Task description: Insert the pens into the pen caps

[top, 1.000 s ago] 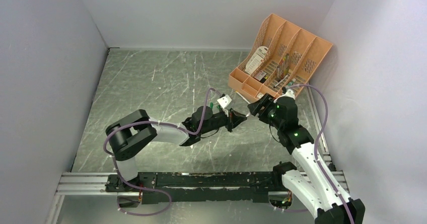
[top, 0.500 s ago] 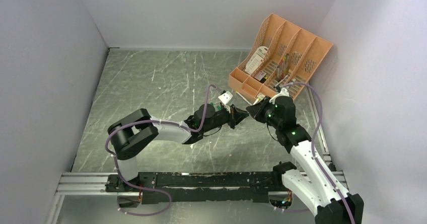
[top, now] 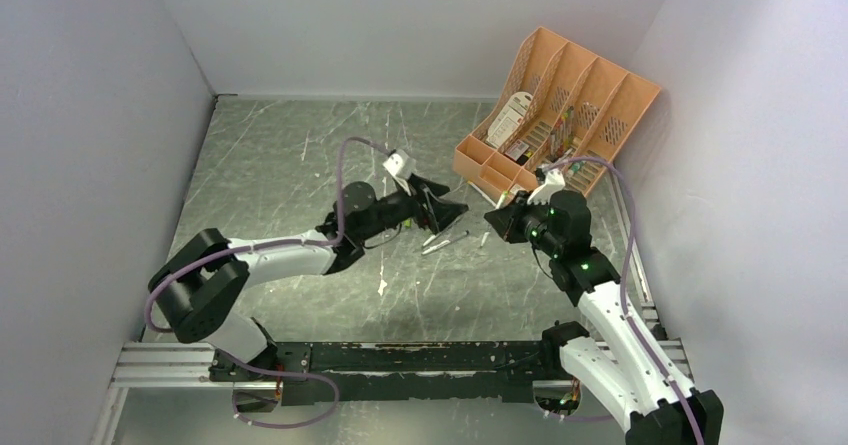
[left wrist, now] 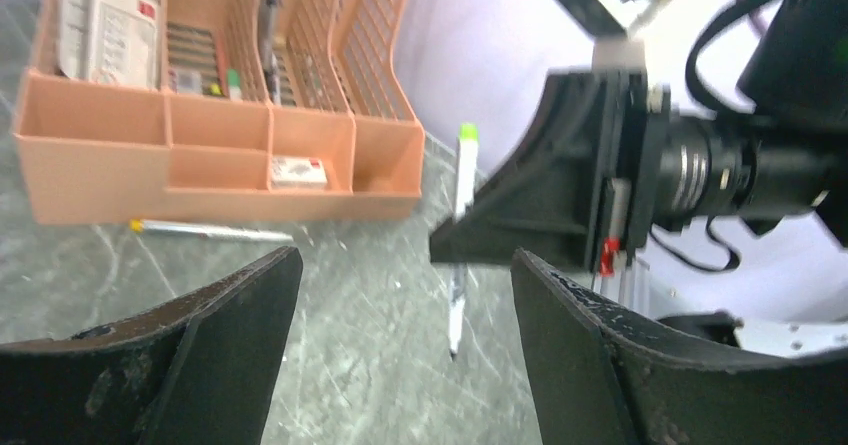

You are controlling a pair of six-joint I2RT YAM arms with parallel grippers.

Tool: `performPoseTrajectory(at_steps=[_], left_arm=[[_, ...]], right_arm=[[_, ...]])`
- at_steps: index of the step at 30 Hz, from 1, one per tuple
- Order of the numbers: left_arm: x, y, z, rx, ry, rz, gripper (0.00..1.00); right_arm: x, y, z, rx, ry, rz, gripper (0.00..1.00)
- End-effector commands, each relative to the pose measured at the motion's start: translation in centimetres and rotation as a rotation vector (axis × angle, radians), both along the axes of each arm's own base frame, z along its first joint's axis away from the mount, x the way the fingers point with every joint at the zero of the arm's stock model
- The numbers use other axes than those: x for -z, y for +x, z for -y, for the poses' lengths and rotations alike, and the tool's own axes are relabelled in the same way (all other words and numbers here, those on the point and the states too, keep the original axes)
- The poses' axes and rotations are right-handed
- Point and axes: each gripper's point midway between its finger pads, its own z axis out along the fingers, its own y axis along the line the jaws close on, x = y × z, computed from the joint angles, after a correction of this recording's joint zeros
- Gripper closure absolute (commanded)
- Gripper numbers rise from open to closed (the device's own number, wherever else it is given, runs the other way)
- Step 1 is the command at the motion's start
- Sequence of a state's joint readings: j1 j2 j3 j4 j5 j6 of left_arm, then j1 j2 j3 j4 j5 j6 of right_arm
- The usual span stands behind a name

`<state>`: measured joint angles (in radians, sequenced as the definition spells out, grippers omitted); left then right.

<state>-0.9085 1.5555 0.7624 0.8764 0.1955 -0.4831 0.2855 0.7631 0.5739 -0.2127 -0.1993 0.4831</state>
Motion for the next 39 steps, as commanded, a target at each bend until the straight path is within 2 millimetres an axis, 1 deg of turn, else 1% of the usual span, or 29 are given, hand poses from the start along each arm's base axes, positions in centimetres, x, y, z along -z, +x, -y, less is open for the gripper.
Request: performPoseTrajectory(at_steps=[1,4,7,13,18,20,22,24,26,27,28,30,31,32,34,35,36,37,39], left_arm=[[-1.8,-1.3,-0.2,0.141,-0.035,-0.068,0.13],[-3.2,-2.6,0.6,0.237,-0.057,-0.083,0.13],[-3.6,-3.2,0.9,0.284,-0.073,-0.086,0.15],[-2.8,-3.2,1.3,0.294,-0.061,-0.101,0.23],[-2.2,-2.1,1.4,0.235,-0.052,-0.114,0.23],[-2.3,-1.8,1.3,0.22,-0.058,-0.115,0.25],[-2.5,-1.6,1.4,0.212,-0.072,-0.115,0.34],[-2.6,-1.4,1.5,0.209,-0.08,-0.12,0.45],[-2.5,-1.4,1.8,0.216,-0.086,-0.129,0.62],[-2.4,-1.4,1.8,0.217,-0.089,-0.136,0.67],[-2.4,-1.3,1.6,0.209,-0.101,-0.138,0.72],[-2.5,-0.9,0.9,0.178,-0.129,-0.146,0.75],[-2.7,-0.6,0.5,0.163,-0.146,-0.152,0.74],[-2.9,-0.3,0.0,0.152,-0.163,-0.159,0.68],[-3.7,-0.1,-1.2,0.143,-0.208,-0.155,0.43],[-4.1,-0.1,-1.7,0.144,-0.23,-0.151,0.33],[-4.4,0.0,-2.2,0.143,-0.247,-0.147,0.26],[-4.6,0.0,-2.4,0.141,-0.256,-0.147,0.24],[-4.7,0.1,-2.5,0.139,-0.255,-0.15,0.23]], right_arm=[[-3.1,-1.3,-3.5,-0.275,0.003,0.139,1.0],[-3.1,-2.2,-4.6,-0.352,-0.029,0.145,1.0],[-3.5,-2.6,-5.3,-0.38,-0.037,0.156,1.0],[-3.8,-3.0,-6.4,-0.423,-0.029,0.153,1.0],[-3.8,-3.8,-7.9,-0.487,-0.023,0.151,1.0],[-3.6,-4.1,-8.4,-0.511,-0.021,0.15,1.0],[-3.4,-4.7,-9.2,-0.539,-0.019,0.15,1.0],[-3.3,-4.9,-9.6,-0.546,-0.017,0.152,1.0],[-3.4,-5.1,-9.8,-0.555,-0.014,0.156,1.0],[-3.5,-5.3,-9.9,-0.563,-0.013,0.157,1.0],[-3.5,-5.3,-10.0,-0.566,-0.013,0.157,1.0],[-3.4,-5.5,-10.0,-0.573,-0.016,0.156,1.0],[-3.2,-5.5,-10.0,-0.573,-0.018,0.154,1.0],[-3.2,-5.6,-9.9,-0.569,-0.02,0.154,1.0],[-3.2,-5.7,-9.9,-0.57,-0.019,0.16,1.0],[-3.2,-5.7,-9.9,-0.572,-0.018,0.159,1.0],[-3.2,-5.8,-9.9,-0.574,-0.017,0.16,1.0],[-3.1,-5.9,-9.9,-0.58,-0.015,0.158,1.0],[-3.3,-6.0,-10.1,-0.587,-0.008,0.16,1.0]])
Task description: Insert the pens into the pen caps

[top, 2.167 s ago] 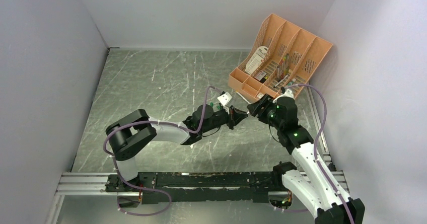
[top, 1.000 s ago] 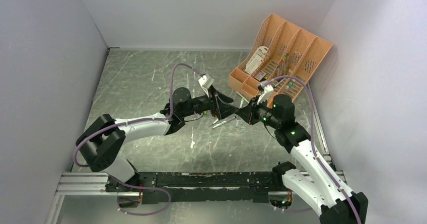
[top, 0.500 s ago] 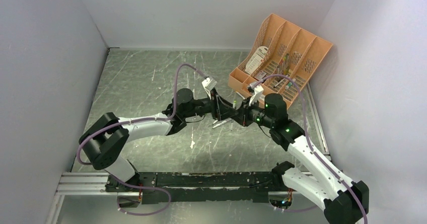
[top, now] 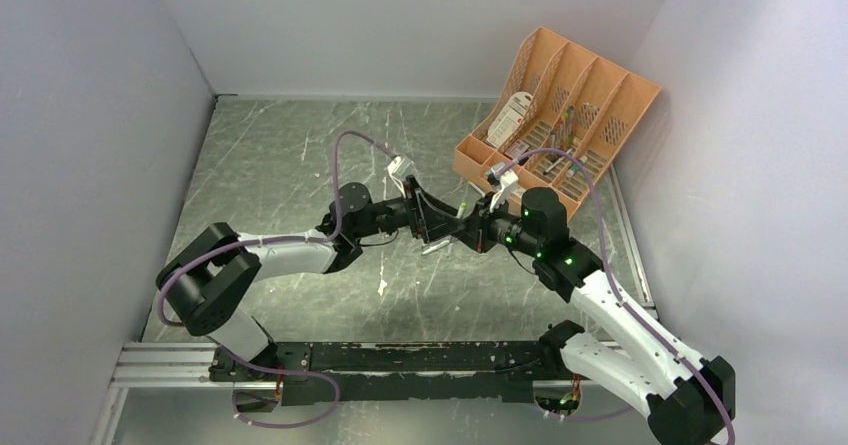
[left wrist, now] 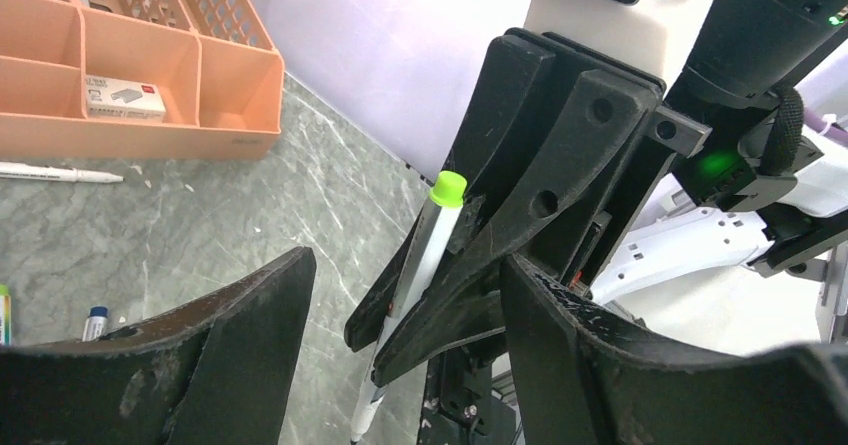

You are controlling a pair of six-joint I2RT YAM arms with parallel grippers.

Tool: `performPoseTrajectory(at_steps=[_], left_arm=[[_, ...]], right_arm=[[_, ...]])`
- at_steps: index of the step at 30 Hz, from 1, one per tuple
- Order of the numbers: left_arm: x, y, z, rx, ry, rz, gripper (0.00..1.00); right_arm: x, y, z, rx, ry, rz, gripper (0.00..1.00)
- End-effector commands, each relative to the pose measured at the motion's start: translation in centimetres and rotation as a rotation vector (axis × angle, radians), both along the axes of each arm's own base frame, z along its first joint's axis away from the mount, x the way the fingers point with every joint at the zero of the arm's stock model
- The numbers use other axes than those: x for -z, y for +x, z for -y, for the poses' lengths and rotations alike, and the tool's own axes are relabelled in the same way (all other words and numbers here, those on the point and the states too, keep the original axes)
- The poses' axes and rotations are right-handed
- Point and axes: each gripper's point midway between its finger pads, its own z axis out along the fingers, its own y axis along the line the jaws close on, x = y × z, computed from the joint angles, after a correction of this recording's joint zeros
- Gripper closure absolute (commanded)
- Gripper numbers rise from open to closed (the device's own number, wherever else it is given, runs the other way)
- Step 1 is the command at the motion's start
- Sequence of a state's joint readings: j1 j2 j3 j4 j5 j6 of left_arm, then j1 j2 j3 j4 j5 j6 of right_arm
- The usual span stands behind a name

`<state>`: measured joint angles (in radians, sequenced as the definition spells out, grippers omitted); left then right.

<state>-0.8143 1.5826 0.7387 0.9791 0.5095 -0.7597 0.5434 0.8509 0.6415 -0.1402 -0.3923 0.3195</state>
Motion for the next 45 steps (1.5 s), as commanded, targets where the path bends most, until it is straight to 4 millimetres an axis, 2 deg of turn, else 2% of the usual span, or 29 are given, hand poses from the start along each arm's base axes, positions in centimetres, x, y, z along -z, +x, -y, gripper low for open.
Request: performPoseTrajectory(at_steps=[1,7,16,19,23,28,35,40,45], left_arm=[[-4.2,2.6,-1.8,-0.12,-0.137,0.024,0.23],[-4.7,2.3,-2.3,-0.118,-0.206,0.006,0.25],[-8.2,1.5,-4.3,-0.15,-0.275,0.086,0.22],[-7.7,2.1,-4.2,-0.185,-0.199,0.102,0.22],[-7.8,1.8,-4.1,-0.174,-0.193,0.115,0.22],[-5.9,2.0,-2.2,-0.24,-0.044,0.141,0.2],[-5.5,1.0,0.5,-0.265,0.06,0.215,0.21],[-3.7,1.2,0.8,-0.312,0.168,0.242,0.31],[-2.0,0.9,0.5,-0.33,0.221,0.227,0.29]], right_arm=[[-1.0,-1.6,-1.0,-0.102,0.026,0.033,1.0],[-0.5,-1.8,-1.2,-0.122,0.016,0.016,1.0],[-0.1,-2.1,-1.2,-0.12,0.022,0.0,1.0],[-0.5,-2.1,-1.3,-0.125,0.035,0.008,1.0],[-0.7,-2.0,-1.5,-0.128,0.038,0.009,1.0],[-1.1,-1.9,-1.7,-0.136,0.042,0.013,1.0],[-1.0,-1.8,-1.8,-0.132,0.038,0.005,1.0],[-1.5,-1.7,-1.7,-0.12,0.045,0.017,1.0],[-1.6,-1.7,-1.6,-0.116,0.04,0.021,1.0]])
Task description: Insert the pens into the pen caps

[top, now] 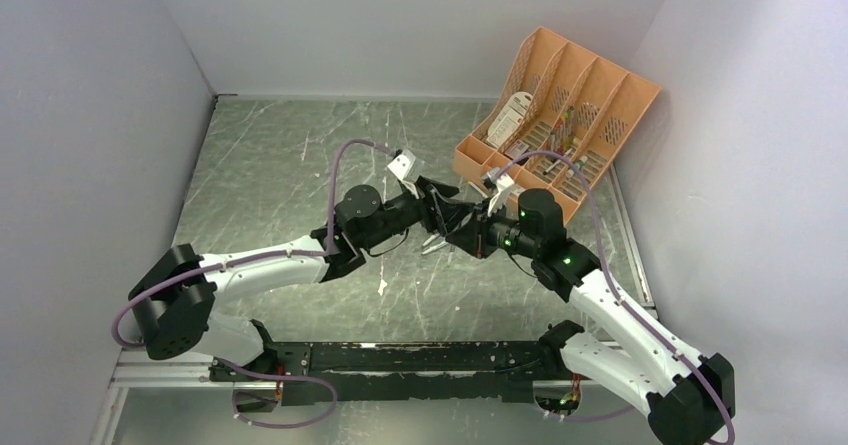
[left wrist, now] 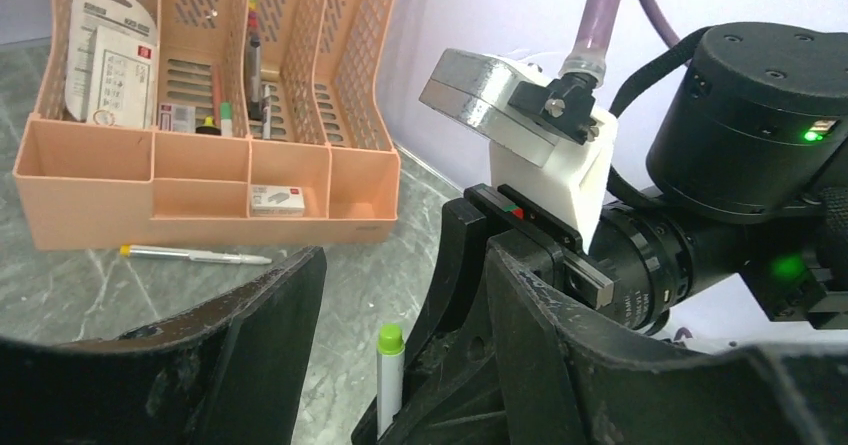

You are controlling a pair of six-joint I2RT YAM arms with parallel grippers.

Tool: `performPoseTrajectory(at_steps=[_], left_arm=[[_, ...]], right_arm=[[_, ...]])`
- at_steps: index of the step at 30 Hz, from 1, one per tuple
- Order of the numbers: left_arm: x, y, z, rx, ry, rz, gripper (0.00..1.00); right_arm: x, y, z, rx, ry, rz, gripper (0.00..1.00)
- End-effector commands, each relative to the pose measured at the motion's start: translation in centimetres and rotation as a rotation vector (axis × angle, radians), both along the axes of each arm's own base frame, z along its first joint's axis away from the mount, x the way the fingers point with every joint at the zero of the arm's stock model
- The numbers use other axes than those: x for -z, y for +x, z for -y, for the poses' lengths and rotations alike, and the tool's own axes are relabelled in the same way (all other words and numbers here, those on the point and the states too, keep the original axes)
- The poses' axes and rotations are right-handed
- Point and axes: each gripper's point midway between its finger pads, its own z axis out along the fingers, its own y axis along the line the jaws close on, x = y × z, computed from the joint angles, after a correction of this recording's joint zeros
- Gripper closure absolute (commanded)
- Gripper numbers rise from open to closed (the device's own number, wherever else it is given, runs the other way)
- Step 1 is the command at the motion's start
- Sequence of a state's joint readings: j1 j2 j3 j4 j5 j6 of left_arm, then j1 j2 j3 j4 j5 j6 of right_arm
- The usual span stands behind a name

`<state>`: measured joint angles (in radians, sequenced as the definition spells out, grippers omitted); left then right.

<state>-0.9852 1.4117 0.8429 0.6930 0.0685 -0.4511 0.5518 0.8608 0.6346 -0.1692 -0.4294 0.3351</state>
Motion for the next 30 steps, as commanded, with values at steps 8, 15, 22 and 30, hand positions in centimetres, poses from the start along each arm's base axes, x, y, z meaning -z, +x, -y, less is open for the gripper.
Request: performPoseTrajectory(at_steps=[8,15,22,30], left_arm=[[2.3,0.2,-0.6,-0.044,0.041,-0.079,0.13],[3.2,-1.0,0.8,0.063,0.061,-0.077,0.35],[5.5,-1.1,0.1,0.049,0.103,-0.106,0.93],[3.9,2.4,-3.3,-0.117,-0.009,-0.159,0.93]], right_arm=[[-3.0,-0.9,-1.2,-0.072,0.081,0.087,1.0],[-3.2,-0.8,-0.9,-0.049,0.079,0.094,1.0],[-3.0,0.1,-0.3,0.018,0.062,0.082,1.0],[-4.0,1.7,1.2,0.18,0.114,0.118,0.49]])
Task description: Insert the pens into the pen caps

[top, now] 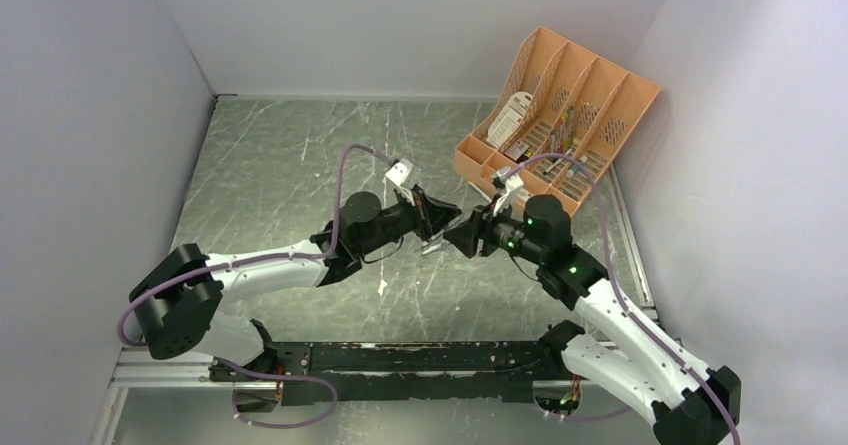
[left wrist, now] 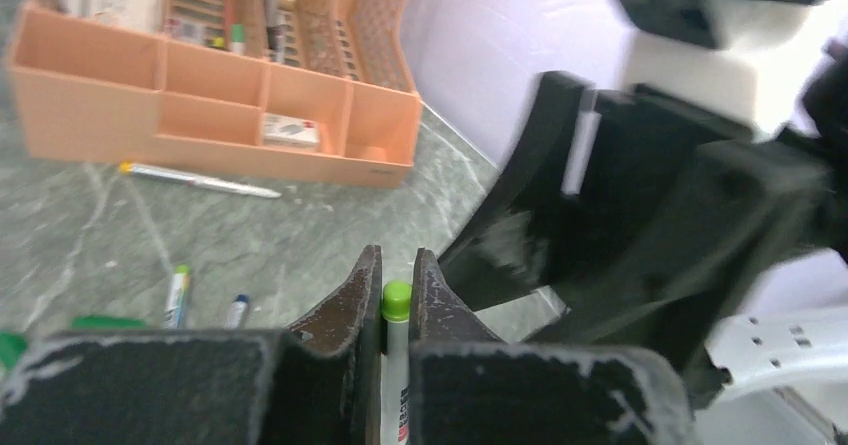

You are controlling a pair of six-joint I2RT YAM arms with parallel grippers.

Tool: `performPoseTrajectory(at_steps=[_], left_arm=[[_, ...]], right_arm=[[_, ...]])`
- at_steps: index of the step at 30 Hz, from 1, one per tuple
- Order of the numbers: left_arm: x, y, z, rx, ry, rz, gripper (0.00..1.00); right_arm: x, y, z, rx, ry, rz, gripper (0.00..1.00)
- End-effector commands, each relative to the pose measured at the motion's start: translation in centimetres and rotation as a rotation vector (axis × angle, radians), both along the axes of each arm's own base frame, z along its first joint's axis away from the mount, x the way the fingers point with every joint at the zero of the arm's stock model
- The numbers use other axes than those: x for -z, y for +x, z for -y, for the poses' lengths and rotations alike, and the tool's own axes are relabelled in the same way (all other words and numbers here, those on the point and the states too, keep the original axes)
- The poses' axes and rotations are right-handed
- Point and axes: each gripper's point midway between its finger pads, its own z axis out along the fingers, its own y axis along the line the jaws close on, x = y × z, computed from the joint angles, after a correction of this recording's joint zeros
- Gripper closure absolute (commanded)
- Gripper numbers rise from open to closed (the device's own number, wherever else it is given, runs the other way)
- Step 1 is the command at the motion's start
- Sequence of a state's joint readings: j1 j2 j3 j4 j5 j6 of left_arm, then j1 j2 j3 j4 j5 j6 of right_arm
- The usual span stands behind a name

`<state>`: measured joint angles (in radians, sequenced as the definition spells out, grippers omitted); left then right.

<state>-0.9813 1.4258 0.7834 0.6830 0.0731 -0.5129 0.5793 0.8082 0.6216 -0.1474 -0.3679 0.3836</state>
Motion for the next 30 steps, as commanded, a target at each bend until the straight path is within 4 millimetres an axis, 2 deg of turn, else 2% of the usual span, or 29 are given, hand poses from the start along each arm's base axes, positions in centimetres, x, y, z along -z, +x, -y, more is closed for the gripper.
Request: performPoseTrajectory(at_steps=[1,3,4,7,11,13,16,18,22,24,30], left_arm=[[-0.1,3.5,-3.8,-0.137,-0.075,-0.069,0.93],[-0.6,4.6,-5.4,-0.151,-0.13,-0.041,0.93],[-1.5,4.8,-6.0,-0.162,-0.168,0.004,0.93],[-2.4,5.0,-7.4,-0.209,-0.2,0.091,0.93],[-4.5,5.0,-7.7,-0.213,-0.251,0.168,0.93],[-5.6,4.9,-7.8,-0.215,-0.285,0.186,0.93],[-7.7,4.4,-8.4,-0.213,-0.321,0.247,0.93],[-8.1,4.6,-8.5,-0.232,-0.282,0.255,0.93],[-7.7,5.5,-9.1,-0.287,-0.222,0.222,0.93],[-8.2,5.4,-9.4,-0.297,-0.233,0.259,0.93],[-7.7,4.3,-11.3,-0.34,-0.315,0.455,0.93]], right_arm=[[-3.0,2.2,1.6,0.178,0.091,0.092,0.43],[-3.5,2.9,2.6,0.278,0.143,0.083,0.38],[-3.3,3.1,3.0,0.323,0.178,0.066,0.38],[-4.2,3.6,3.4,0.425,0.374,0.0,0.37],[-3.7,3.0,1.5,0.384,0.682,-0.183,0.38],[-3.1,2.8,0.6,0.335,0.765,-0.238,0.38],[-2.5,3.1,0.3,0.329,0.775,-0.243,0.4],[-2.1,3.5,0.2,0.346,0.726,-0.236,0.41],[-2.0,4.2,0.4,0.374,0.666,-0.214,0.41],[-1.7,4.4,0.4,0.386,0.675,-0.227,0.41],[-1.9,4.2,-0.4,0.322,0.833,-0.334,0.41]])
